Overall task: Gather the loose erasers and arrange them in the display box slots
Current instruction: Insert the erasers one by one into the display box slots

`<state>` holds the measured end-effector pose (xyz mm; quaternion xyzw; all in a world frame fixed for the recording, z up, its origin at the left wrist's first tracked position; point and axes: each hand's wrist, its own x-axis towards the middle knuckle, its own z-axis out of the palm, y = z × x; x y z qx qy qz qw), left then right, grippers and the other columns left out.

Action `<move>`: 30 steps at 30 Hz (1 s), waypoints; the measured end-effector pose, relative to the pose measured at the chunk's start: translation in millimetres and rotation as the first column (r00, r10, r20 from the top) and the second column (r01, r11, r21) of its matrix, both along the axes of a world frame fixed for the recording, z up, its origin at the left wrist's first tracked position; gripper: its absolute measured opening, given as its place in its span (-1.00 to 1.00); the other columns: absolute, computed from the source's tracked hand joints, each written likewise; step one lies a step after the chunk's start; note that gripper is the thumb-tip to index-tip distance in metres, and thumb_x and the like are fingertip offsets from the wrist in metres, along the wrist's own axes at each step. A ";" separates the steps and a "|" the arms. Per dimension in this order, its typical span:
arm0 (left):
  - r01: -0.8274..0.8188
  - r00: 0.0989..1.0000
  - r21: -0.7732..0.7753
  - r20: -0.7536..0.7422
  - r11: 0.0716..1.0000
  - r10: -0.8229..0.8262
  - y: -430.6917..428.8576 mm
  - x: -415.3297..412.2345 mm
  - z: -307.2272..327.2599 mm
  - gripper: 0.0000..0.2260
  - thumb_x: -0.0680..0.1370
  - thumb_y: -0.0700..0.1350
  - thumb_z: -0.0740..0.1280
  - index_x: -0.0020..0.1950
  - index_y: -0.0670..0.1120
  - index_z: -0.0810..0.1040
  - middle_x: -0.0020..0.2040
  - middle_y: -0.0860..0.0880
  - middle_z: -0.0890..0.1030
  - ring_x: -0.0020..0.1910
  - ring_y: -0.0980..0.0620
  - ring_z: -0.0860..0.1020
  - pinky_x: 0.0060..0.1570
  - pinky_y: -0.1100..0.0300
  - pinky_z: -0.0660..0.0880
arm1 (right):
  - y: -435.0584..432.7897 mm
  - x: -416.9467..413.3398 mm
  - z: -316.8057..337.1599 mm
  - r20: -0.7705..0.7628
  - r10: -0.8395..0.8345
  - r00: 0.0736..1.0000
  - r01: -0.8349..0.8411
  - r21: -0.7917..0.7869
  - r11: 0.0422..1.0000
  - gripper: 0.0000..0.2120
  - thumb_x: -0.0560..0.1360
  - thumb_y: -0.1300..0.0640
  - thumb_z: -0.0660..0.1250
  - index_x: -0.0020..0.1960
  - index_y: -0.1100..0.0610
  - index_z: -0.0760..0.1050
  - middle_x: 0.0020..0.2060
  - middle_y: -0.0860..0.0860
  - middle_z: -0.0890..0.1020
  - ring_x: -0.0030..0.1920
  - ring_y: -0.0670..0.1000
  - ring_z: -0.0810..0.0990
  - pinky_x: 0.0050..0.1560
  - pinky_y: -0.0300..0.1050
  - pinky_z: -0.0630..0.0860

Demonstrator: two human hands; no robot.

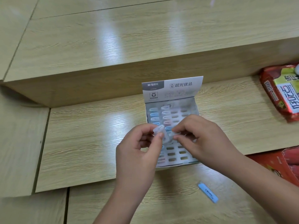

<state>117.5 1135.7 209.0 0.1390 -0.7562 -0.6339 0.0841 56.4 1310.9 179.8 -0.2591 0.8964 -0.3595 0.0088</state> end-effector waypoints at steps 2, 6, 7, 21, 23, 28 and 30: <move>0.014 1.000 -0.015 -0.007 1.000 -0.014 -0.5 -0.2 -1.5 -0.79 0.50 -0.23 0.46 -0.12 0.11 0.65 -0.18 0.07 0.68 -0.19 0.05 0.65 -0.23 0.30 0.56 | 1.7 -0.5 -0.4 -0.043 0.024 0.999 -0.022 0.048 0.999 -0.91 0.48 0.06 0.42 -0.02 -0.02 0.57 -0.17 -0.15 0.53 -0.23 -0.14 0.52 -0.26 -0.16 0.50; 0.030 1.000 -0.039 -0.001 0.999 -0.030 -1.4 0.0 -2.5 -0.82 0.50 -0.20 0.47 -0.10 0.11 0.66 -0.15 0.07 0.69 -0.16 0.03 0.65 -0.17 0.26 0.58 | 5.2 -1.1 3.1 -0.178 0.083 0.981 -0.054 0.162 0.985 -0.89 0.51 0.02 0.34 -0.01 0.03 0.58 -0.19 -0.07 0.53 -0.38 0.00 0.51 -0.42 -0.20 0.40; 0.033 0.999 -0.039 -0.001 0.999 -0.033 -1.9 0.4 -2.5 -0.83 0.50 -0.20 0.47 -0.10 0.11 0.66 -0.15 0.07 0.69 -0.15 0.02 0.65 -0.17 0.28 0.57 | 5.5 -0.3 3.1 -0.205 0.103 0.973 -0.066 0.183 0.981 -0.84 0.52 0.01 0.28 -0.03 0.05 0.58 -0.20 -0.05 0.53 -0.41 0.03 0.51 -0.46 -0.18 0.41; 0.114 0.993 -0.136 0.008 0.984 -0.114 -0.9 -1.7 -8.8 -0.78 0.50 -0.20 0.47 -0.04 0.15 0.67 -0.13 0.15 0.68 -0.10 0.11 0.64 -0.07 0.26 0.56 | 1.9 2.6 30.7 -0.044 0.077 0.996 -0.072 0.098 0.993 -0.69 0.51 -0.18 0.28 0.21 -0.14 0.56 -0.01 -0.26 0.61 -0.11 -0.26 0.57 -0.23 -0.29 0.49; 0.151 0.988 -0.158 0.006 0.976 -0.152 0.9 -3.1 -9.0 -0.79 0.50 -0.20 0.47 -0.01 0.13 0.69 -0.12 0.17 0.68 -0.10 0.15 0.64 -0.08 0.26 0.56 | 1.7 5.0 30.8 -0.051 0.079 0.996 -0.078 0.010 0.997 -0.75 0.52 -0.09 0.35 0.18 -0.10 0.59 -0.04 -0.24 0.63 -0.10 -0.23 0.59 -0.16 -0.21 0.55; 0.157 0.987 -0.256 -0.002 0.954 -0.162 -2.4 0.4 -13.6 -0.74 0.52 -0.20 0.43 0.11 0.11 0.67 -0.04 0.23 0.64 -0.07 0.27 0.54 -0.06 0.43 0.43 | 4.6 13.7 19.3 -0.029 -0.022 0.999 0.020 -0.088 0.996 -0.76 0.45 0.13 0.48 0.11 -0.02 0.61 -0.14 -0.21 0.64 -0.13 -0.21 0.63 -0.12 -0.26 0.58; 0.086 0.996 -0.324 -0.008 0.942 -0.093 -6.9 0.8 -21.0 -0.75 0.53 -0.19 0.42 0.13 0.12 0.64 0.03 0.21 0.59 0.02 0.20 0.53 -0.02 0.38 0.42 | 6.0 16.5 12.8 0.021 -0.037 0.999 0.039 -0.091 0.995 -0.75 0.43 0.18 0.51 0.08 -0.01 0.61 -0.15 -0.23 0.63 -0.14 -0.20 0.64 -0.11 -0.24 0.59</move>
